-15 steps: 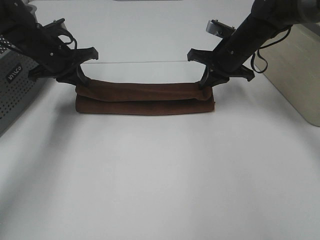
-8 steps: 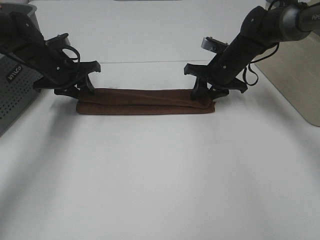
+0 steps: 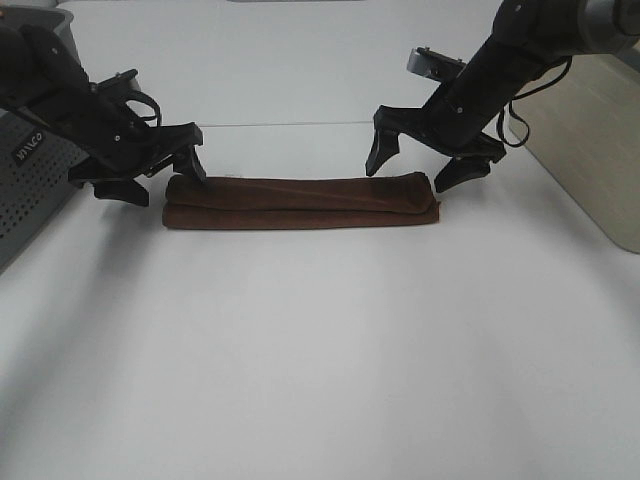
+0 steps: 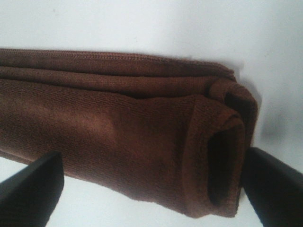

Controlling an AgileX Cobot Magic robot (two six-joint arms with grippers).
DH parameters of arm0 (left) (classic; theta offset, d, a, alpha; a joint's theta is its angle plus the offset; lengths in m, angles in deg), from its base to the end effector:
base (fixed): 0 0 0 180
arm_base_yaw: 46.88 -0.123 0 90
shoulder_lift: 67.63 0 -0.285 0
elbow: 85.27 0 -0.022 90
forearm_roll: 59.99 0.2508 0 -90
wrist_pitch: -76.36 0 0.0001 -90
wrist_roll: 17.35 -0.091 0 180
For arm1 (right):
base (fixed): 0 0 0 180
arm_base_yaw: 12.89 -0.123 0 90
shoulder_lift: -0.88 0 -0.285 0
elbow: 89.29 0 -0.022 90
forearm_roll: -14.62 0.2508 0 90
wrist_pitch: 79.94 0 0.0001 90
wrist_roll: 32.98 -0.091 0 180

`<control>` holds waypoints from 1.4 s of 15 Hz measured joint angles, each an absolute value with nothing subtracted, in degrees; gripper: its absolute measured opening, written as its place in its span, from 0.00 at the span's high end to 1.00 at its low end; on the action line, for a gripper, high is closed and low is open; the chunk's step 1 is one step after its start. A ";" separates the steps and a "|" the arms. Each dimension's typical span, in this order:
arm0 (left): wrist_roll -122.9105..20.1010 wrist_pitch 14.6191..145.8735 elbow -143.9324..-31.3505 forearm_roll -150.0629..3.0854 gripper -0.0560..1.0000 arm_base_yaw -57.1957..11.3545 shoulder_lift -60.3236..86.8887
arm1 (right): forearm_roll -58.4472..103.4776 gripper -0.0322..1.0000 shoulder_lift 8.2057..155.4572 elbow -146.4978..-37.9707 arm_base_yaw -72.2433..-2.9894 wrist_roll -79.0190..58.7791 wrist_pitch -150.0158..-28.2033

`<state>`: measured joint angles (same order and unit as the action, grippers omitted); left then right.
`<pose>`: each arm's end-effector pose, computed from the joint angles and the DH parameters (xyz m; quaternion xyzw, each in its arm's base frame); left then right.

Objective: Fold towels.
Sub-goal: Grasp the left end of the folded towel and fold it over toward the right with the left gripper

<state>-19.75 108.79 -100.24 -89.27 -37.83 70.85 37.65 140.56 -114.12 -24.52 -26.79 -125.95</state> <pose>0.4654 -0.0983 0.1139 -0.0851 0.9596 -0.1884 0.1911 0.4709 0.1231 0.1407 -0.0382 0.9721 0.1722 0.1549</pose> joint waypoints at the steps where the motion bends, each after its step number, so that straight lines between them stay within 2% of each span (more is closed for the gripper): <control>1: -19.75 109.14 -100.24 -90.24 0.21 -37.83 71.08 | 37.60 0.04 140.56 -114.12 -24.52 -26.79 -126.01; 4: -19.98 110.34 -100.47 -92.02 0.28 -37.83 72.79 | 37.60 0.04 140.56 -114.12 -24.52 -26.79 -126.07; 6: -19.98 110.51 -100.59 -92.19 0.38 -37.83 73.14 | 37.60 0.04 140.56 -114.12 -24.52 -26.79 -126.12; 9: -19.98 109.59 -100.59 -92.48 0.71 -37.77 73.71 | 37.54 0.04 140.56 -114.12 -24.52 -26.79 -126.12; 10: -20.50 109.31 -100.59 -92.53 0.75 -37.72 73.77 | 37.54 0.04 140.56 -114.12 -24.52 -26.79 -126.12; 11: -20.67 109.31 -100.59 -92.65 0.86 -37.72 73.77 | 37.54 0.04 140.56 -114.12 -24.52 -26.79 -126.12; 12: -20.84 109.25 -100.59 -92.76 0.90 -37.72 73.77 | 37.54 0.04 140.56 -114.12 -24.52 -26.79 -126.24; 16: -19.87 109.71 -100.59 -86.46 0.90 -38.35 70.44 | 37.54 0.04 139.07 -114.12 -24.52 -26.79 -127.73; 18: -15.05 115.09 -103.45 -78.38 0.90 -38.92 66.03 | 37.54 0.04 135.63 -114.12 -24.52 -26.79 -128.07; 21: -11.33 125.06 -111.99 -78.21 0.90 -37.83 65.86 | 37.54 0.04 132.25 -114.12 -24.52 -26.79 -130.02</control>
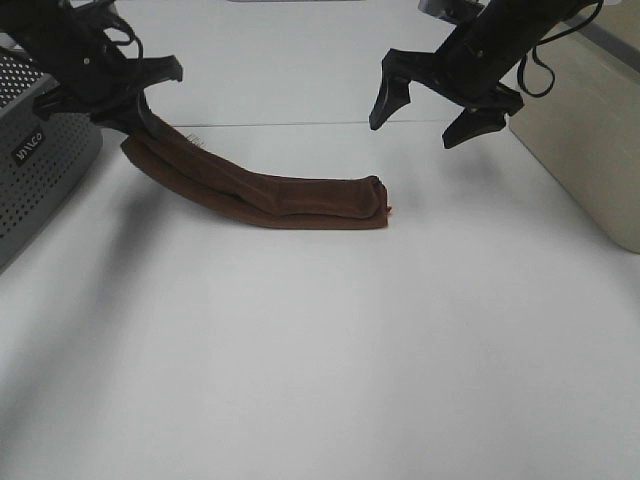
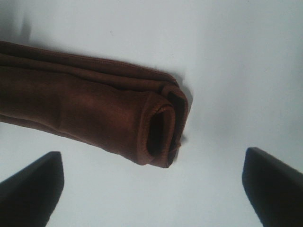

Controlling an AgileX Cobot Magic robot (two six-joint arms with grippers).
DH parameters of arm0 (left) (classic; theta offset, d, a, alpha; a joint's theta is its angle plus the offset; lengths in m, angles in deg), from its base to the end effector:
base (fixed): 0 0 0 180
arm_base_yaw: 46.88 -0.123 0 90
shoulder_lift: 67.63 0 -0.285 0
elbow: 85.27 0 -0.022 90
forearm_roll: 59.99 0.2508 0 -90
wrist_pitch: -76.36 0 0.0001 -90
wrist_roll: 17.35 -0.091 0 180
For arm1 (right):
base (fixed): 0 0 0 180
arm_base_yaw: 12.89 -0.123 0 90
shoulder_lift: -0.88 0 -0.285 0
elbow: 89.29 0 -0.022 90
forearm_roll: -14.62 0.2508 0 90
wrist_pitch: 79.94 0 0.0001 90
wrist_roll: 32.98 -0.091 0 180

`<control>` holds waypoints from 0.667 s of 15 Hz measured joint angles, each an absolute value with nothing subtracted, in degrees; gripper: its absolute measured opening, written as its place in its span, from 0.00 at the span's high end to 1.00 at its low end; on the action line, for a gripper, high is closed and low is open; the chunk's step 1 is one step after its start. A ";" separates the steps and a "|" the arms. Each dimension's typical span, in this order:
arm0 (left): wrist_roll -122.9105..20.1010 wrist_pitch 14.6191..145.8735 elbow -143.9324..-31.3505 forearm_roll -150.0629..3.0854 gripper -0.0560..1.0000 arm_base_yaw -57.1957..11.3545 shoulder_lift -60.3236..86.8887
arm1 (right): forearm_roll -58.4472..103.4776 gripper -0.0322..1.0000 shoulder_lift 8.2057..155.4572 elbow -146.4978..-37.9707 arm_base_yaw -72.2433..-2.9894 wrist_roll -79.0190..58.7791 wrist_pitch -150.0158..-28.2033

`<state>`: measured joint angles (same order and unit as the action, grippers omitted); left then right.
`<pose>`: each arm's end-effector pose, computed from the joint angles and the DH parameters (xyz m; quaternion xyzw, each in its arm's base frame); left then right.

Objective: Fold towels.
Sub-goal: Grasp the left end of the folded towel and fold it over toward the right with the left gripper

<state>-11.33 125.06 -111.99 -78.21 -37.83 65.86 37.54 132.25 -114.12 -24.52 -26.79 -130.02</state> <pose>0.4719 -0.0968 0.1989 -0.0513 0.9665 -0.1647 0.1898 0.4574 0.1219 0.2083 -0.0558 0.9627 0.1843 0.1900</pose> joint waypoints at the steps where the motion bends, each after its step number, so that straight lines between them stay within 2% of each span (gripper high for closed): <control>1: -10.87 126.73 -114.45 -79.47 0.90 -36.91 65.86 | 37.54 0.04 131.22 -114.12 -24.52 -26.79 -130.88; 7: -10.47 123.80 -119.72 -90.64 0.90 -26.31 69.30 | 35.93 0.04 127.55 -114.12 -24.52 -28.00 -135.18; 9: -9.61 120.60 -120.24 -92.82 0.82 -23.79 71.93 | 33.87 0.04 127.27 -114.12 -24.52 -29.49 -135.98; 10: -9.44 119.28 -120.24 -93.45 0.73 -22.99 72.91 | 33.18 0.04 127.27 -114.12 -24.52 -29.83 -136.67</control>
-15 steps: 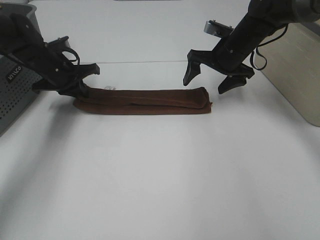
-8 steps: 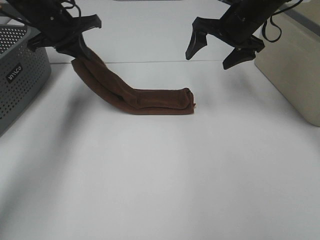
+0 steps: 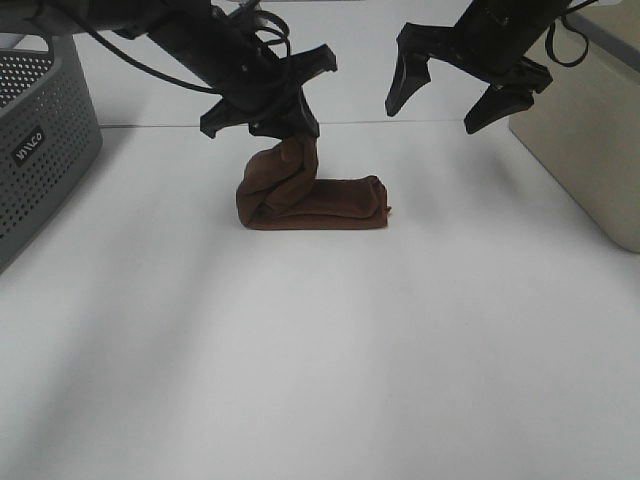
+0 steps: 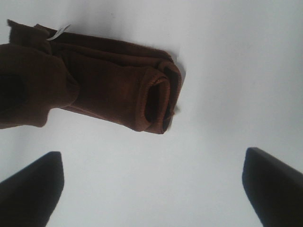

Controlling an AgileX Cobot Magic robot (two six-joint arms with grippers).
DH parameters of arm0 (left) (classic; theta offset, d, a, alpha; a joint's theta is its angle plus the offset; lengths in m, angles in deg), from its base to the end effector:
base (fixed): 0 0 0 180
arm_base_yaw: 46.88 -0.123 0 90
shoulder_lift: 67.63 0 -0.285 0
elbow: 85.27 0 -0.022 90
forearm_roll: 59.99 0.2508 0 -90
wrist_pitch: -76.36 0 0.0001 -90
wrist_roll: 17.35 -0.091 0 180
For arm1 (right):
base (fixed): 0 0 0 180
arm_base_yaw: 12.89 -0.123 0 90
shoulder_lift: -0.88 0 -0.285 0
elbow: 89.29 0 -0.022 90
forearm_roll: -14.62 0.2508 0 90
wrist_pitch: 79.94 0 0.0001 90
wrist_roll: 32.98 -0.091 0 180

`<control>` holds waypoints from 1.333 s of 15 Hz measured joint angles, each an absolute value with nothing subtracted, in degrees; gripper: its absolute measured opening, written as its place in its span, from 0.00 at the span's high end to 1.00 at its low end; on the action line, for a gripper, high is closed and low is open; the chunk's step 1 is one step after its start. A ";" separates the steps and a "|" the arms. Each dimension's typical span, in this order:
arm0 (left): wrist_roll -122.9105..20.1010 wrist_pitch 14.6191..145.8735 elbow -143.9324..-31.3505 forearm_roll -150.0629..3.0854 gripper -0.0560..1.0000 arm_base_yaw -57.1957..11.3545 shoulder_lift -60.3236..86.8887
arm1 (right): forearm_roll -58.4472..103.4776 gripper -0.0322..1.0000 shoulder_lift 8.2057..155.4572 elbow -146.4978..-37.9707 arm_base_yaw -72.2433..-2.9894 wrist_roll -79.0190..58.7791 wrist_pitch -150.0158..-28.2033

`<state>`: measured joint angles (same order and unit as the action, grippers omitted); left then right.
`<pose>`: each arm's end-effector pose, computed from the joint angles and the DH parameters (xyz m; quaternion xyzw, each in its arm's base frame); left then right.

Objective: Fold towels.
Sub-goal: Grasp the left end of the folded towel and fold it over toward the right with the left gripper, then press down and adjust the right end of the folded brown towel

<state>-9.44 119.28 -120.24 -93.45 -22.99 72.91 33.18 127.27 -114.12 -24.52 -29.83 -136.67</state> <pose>0.4596 -0.2410 0.1903 -0.0201 0.9335 -0.3077 0.1827 0.4394 0.1152 0.2430 -0.0637 0.9691 0.1624 0.1743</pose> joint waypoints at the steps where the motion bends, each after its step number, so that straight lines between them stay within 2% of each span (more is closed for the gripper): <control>1: -9.44 117.79 -120.24 -94.54 0.60 -22.25 73.60 | 32.55 0.04 127.27 -114.12 -24.52 -30.23 -136.84; 2: -9.32 116.13 -120.24 -95.97 0.46 -21.62 73.94 | 31.98 0.04 127.27 -114.12 -24.52 -30.40 -136.84; 3: -9.27 114.01 -120.24 -97.98 0.37 -21.16 74.00 | 31.52 0.04 127.27 -114.12 -24.52 -30.52 -136.84; 5: -10.01 112.40 -120.35 -102.79 0.29 -20.99 74.00 | 31.12 0.04 127.27 -114.12 -24.52 -31.03 -136.84; 7: -12.25 112.57 -120.35 -103.25 0.28 -21.79 73.88 | 31.52 0.04 127.27 -114.12 -24.52 -31.09 -136.72; 10: -16.66 112.97 -120.35 -99.70 0.28 -26.43 71.36 | 42.52 0.04 128.53 -114.12 -24.52 -27.65 -134.83; 15: -18.03 117.21 -120.47 -95.86 0.28 -33.19 70.27 | 75.98 0.04 139.01 -114.12 -25.43 -7.89 -136.09; 20: -18.03 117.33 -120.47 -94.20 0.28 -33.76 70.27 | 90.14 0.04 145.43 -114.12 -27.84 3.34 -136.78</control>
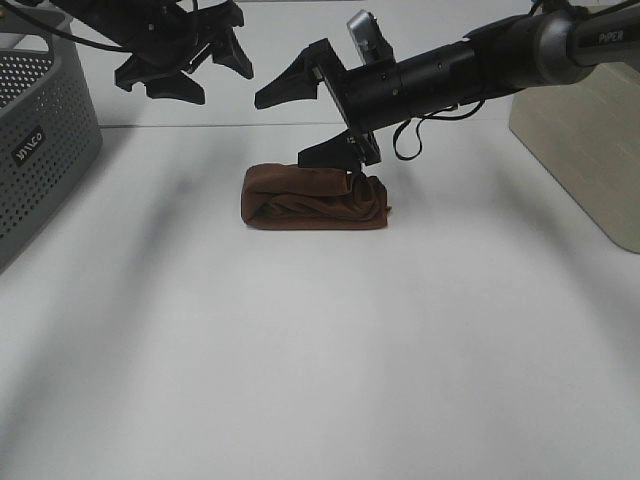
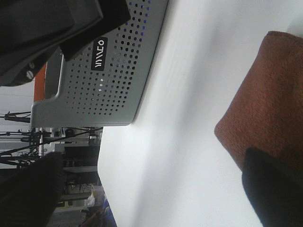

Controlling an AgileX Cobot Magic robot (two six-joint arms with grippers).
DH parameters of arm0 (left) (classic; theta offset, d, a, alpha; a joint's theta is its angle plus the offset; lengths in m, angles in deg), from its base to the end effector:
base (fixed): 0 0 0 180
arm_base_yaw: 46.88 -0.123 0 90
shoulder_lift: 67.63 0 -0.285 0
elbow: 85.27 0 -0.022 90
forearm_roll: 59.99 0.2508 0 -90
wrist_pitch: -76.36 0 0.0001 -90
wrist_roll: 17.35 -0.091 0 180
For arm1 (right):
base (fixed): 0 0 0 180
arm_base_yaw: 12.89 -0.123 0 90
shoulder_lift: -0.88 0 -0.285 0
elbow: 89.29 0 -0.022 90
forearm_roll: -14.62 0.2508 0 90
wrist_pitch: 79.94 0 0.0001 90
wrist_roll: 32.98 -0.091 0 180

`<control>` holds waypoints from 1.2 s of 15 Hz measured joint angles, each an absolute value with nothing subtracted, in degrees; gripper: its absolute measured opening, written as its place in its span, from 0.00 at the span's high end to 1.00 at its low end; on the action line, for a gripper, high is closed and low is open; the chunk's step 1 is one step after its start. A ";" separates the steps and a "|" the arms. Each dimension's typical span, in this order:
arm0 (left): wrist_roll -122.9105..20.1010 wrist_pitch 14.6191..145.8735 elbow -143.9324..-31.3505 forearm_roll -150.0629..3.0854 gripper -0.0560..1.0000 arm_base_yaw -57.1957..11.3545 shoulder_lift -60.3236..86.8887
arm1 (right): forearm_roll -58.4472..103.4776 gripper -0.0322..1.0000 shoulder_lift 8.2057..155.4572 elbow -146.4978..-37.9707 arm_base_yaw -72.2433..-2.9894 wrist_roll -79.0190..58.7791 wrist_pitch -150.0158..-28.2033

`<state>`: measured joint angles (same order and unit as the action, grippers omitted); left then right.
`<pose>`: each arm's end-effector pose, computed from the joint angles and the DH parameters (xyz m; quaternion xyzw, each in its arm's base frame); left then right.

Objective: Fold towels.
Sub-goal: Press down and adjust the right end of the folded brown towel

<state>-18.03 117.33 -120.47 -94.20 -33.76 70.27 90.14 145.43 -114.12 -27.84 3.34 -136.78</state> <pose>0.4959 -0.1501 0.2171 -0.0407 0.9197 -0.2833 0.2689 0.4588 0.1989 0.1419 -0.0539 0.8506 0.5090 0.1202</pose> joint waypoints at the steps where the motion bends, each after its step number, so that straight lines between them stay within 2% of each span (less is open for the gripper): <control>1: -18.03 117.33 -120.47 -94.20 0.28 -33.76 70.27 | 90.25 0.04 146.23 -114.12 -27.90 3.63 -137.07; 7: -18.03 117.73 -120.47 -94.02 0.28 -33.76 70.27 | 80.17 0.04 149.33 -114.12 -26.41 -3.48 -137.98; 11: -18.03 119.79 -120.47 -91.68 0.28 -33.76 69.81 | 76.50 0.05 145.95 -114.12 -25.43 -4.11 -139.87; 18: -16.72 135.55 -120.47 -75.80 0.28 -33.76 59.16 | 47.79 0.05 130.65 -114.23 -25.26 -20.15 -144.86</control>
<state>-16.72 135.55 -120.47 -75.80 -33.76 59.16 47.79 130.65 -114.23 -25.26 -20.15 -144.86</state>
